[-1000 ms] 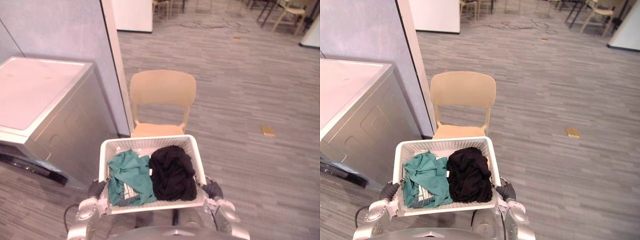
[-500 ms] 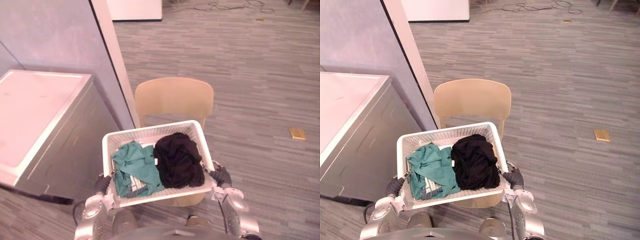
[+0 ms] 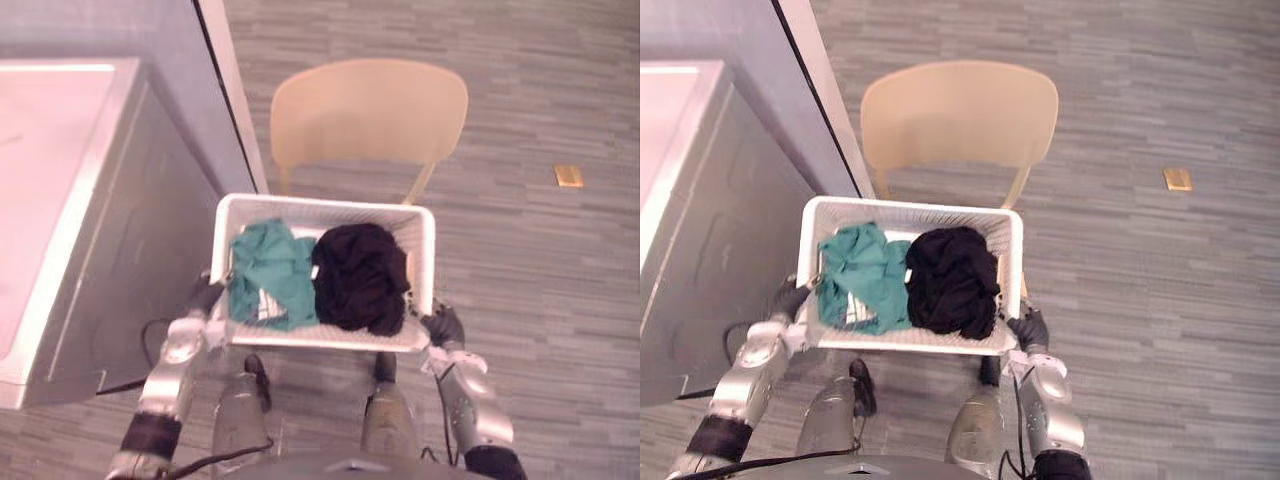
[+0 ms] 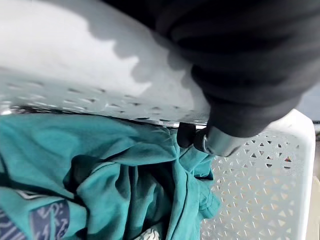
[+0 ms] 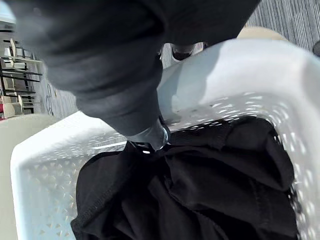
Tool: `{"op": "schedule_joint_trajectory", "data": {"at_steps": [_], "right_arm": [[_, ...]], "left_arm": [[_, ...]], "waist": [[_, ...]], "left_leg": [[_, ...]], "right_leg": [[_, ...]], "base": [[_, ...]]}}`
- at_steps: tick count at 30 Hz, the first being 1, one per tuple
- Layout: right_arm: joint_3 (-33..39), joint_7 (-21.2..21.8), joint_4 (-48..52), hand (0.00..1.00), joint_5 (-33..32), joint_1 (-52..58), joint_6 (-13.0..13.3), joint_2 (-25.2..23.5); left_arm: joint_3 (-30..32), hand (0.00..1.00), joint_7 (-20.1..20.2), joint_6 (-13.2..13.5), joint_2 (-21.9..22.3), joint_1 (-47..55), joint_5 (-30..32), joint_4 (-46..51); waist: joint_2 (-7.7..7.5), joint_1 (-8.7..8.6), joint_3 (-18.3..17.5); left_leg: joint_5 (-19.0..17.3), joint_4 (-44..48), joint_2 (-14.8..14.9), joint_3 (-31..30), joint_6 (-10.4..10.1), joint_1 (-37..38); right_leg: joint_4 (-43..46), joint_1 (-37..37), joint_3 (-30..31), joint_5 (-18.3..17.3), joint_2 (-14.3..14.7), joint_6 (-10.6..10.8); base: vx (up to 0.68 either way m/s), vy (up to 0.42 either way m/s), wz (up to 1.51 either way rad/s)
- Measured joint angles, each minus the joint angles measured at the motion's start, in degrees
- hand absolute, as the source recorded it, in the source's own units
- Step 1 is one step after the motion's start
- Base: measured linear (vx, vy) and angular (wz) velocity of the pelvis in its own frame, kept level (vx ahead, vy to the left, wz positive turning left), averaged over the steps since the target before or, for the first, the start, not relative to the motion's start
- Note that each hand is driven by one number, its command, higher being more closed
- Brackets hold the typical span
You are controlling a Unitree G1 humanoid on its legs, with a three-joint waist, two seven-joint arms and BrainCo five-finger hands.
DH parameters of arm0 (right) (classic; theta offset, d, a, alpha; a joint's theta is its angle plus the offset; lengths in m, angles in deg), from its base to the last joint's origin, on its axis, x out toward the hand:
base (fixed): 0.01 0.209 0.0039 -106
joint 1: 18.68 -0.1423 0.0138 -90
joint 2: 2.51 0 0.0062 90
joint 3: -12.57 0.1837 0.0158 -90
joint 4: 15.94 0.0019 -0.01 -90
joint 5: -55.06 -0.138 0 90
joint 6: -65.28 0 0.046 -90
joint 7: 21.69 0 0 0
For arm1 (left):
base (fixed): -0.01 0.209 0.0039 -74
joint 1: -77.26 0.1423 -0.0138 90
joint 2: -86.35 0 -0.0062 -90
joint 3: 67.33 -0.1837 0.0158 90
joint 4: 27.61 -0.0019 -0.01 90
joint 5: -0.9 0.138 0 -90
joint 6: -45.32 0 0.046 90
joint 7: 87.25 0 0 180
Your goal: Pick up the laundry basket with both hands and put the clothes into the washing machine.
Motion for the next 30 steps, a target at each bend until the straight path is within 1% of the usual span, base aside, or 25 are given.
{"op": "schedule_joint_trajectory", "data": {"at_steps": [1, 2, 3, 4, 5, 6, 7, 8, 9, 11, 12, 14, 17, 20, 23, 27, 28, 30], "right_arm": [[0.31, -0.53, 0.04, 1.0, -0.05, -1.2, 0.37, 0.75], [0.61, -1.48, 0.01, 1.0, -0.11, -3.06, 0.64, 1.77], [0.73, -1.86, -0.02, 1.0, -0.45, -3.93, 0.72, 2.23], [1.03, -2.72, -0.24, 1.0, -1.34, -5.84, 0.82, 2.85], [1.11, -3.2, -0.37, 1.0, -1.55, -6.71, 0.85, 3.17], [1.31, -3.94, -0.47, 1.0, -1.74, -8.83, 0.87, 3.94], [1.59, -4.03, -0.69, 1.0, -1.74, -10.4, 0.87, 4.47], [1.61, -4.22, -1.14, 1.0, -1.75, -11.63, 0.89, 4.94], [1.56, -5.07, -3.07, 1.0, -1.77, -15.2, 0.97, 6.44], [1.49, -6.17, -6.25, 1.0, -1.79, -20.43, 1.03, 8.31], [1.47, -6.29, -7.64, 1.0, -1.84, -22.31, 1.06, 8.95], [0.24, -7.74, -11.34, 1.0, -2.23, -28.57, 1.15, 11.62], [-0.83, -9.21, -12.64, 1.0, -2.24, -33.54, 1.2, 12.51], [-1.56, -11.78, -16.25, 1.0, -3.45, -37.21, 1.33, 12.73], [-2.83, -13.08, -16.33, 1.0, -3.87, -39.45, 1.3, 13.01], [-3.76, -13.21, -16.32, 1.0, -3.87, -39.97, 1.19, 13.45], [-4.26, -13.21, -16.32, 0.0, -3.86, -40.52, 1.09, 13.9], [-5.36, -12.99, -16.35, 0.0, -3.86, -41.6, 0.84, 14.5]], "left_arm": [[-0.75, 1.0, -0.3, 0.02, -0.27, -2.48, 0.0, -0.57], [-1.97, 1.0, -0.85, 0.15, -0.68, -6.37, -0.05, -2.36], [-2.37, 1.0, -1.18, 0.19, -0.78, -8.37, -0.13, -3.45], [-2.95, 1.0, -1.44, 0.4, -0.94, -12.03, -0.16, -5.7], [-3.48, 1.0, -1.65, 0.68, -1.22, -13.65, -0.2, -6.68], [-4.21, 1.0, -2.08, 0.8, -1.86, -17.0, -0.69, -8.1], [-4.7, 1.0, -2.42, 1.1, -2.23, -19.12, -1.4, -9.21], [-4.93, 1.0, -2.55, 1.18, -2.6, -20.27, -1.98, -9.82], [-6.14, 1.0, -3.04, 1.28, -3.64, -23.38, -3.0, -11.78], [-7.15, 1.0, -3.54, 1.29, -4.05, -27.54, -3.55, -14.1], [-7.31, 1.0, -3.6, 1.3, -4.07, -29.08, -3.57, -15.13], [-8.07, 1.0, -4.51, 1.33, -4.41, -35.02, -4.71, -18.98], [-8.23, 1.0, -6.04, 1.77, -5.21, -40.06, -5.32, -22.03], [-9.28, 1.0, -6.63, 1.8, -5.07, -43.74, -5.83, -25.04], [-9.17, 1.0, -7.72, 1.78, -5.76, -46.86, -5.94, -26.58], [-9.05, 1.0, -8.11, 1.77, -5.94, -47.4, -5.91, -27.71], [-8.97, 0.0, -8.15, 1.69, -6.27, -47.73, -5.91, -27.8], [-7.77, 0.0, -8.51, 1.69, -6.17, -48.07, -5.92, -27.93]], "waist": [[-0.12, -0.56, 0.81], [-0.4, -0.67, 1.99], [-0.43, -0.76, 2.6], [-0.75, -0.9, 3.36], [-0.95, -1.03, 3.76], [-1.35, -1.29, 4.98], [-1.43, -1.22, 6.22], [-1.53, -1.16, 6.68], [-1.53, -1.04, 7.1], [-1.52, -0.89, 8.29], [-1.57, -0.88, 8.63], [-1.57, -0.19, 9.08], [-1.52, 0.0, 9.41], [-1.59, -0.04, 9.68], [-1.56, 0.41, 9.7], [-1.56, 0.79, 9.7], [-1.56, 0.8, 9.7], [-1.56, 0.95, 9.7]], "left_leg": [[0.6, -0.28, 0.11, -0.32, -0.19, -1.07], [1.42, -0.63, 0.4, -0.31, -0.21, -2.11], [1.75, -0.64, 0.58, -0.43, -0.22, -2.69], [2.56, -1.08, 0.71, -0.41, -0.28, -3.87], [3.08, -1.59, 0.66, -0.32, -0.22, -4.25], [4.43, -2.54, 0.67, -0.28, 0.19, -5.1], [4.81, -2.7, 0.83, -0.31, 0.07, -5.18], [5.03, -2.71, 0.97, -0.27, -0.01, -5.48], [5.6, -2.64, 1.36, -0.2, -0.13, -6.94], [6.36, -3.24, 1.53, -0.18, -0.2, -7.6], [6.67, -3.56, 1.54, -0.19, -0.19, -7.8], [7.47, -4.34, 1.84, -0.2, -0.43, -9.28], [8.05, -4.67, 2.46, -0.12, -0.48, -10.91], [8.04, -4.67, 2.92, 0.15, -0.5, -11.52], [8.06, -4.53, 3.81, 1.02, -0.55, -12.62], [8.23, -4.83, 4.63, 1.61, -0.85, -12.75], [8.44, -5.31, 4.74, 1.92, -1.08, -12.74], [8.61, -5.71, 5.36, 2.64, -1.18, -12.75]], "right_leg": [[0.0, -1.04, -0.08, 0.14, 0.23, -0.14], [0.02, -2.38, 0.07, 0.49, 0.56, -0.71], [0.01, -2.94, 0.09, 0.69, 0.78, -0.84], [0.18, -4.54, 0.22, 1.09, 0.98, -1.05], [0.2, -5.17, 0.31, 1.29, 1.01, -1.21], [0.34, -6.55, 0.43, 1.82, 1.2, -1.35], [0.49, -6.88, 0.61, 2.23, 1.48, -1.31], [0.76, -7.48, 0.75, 2.36, 1.64, -1.3], [1.48, -9.4, 1.08, 2.46, 2.01, -1.43], [1.62, -10.38, 1.11, 2.68, 2.24, -1.69], [1.62, -10.66, 1.08, 2.78, 2.29, -1.82], [1.7, -12.63, 1.12, 3.1, 2.73, -2.2], [1.94, -14.36, 0.96, 3.24, 3.16, -2.38], [2.12, -15.15, 0.91, 3.26, 3.24, -2.39], [2.31, -16.87, 1.25, 3.51, 3.76, -2.63], [2.33, -17.68, 1.34, 3.79, 4.08, -2.97], [2.33, -17.99, 1.4, 3.94, 4.13, -3.13], [2.28, -18.38, 1.47, 4.15, 4.48, -3.39]], "base": [[-0.19, -0.076, 0.04], [-0.16, -0.063, 0.0], [-0.17, -0.075, -0.07], [-0.13, -0.062, -0.05], [-0.13, -0.074, -0.04], [-0.06, -0.05, -0.02], [-0.06, -0.059, -0.05], [-0.05, -0.054, -0.1], [-0.05, -0.051, -0.1], [-0.03, -0.044, -0.03], [-0.04, -0.048, -0.01], [-0.04, -0.049, -0.03], [-0.02, -0.06, -0.01], [0.01, -0.037, -0.02], [-0.01, -0.043, -0.15], [0.0, -0.031, -0.11], [-0.02, -0.027, -0.06], [-0.05, -0.049, -0.09]]}}
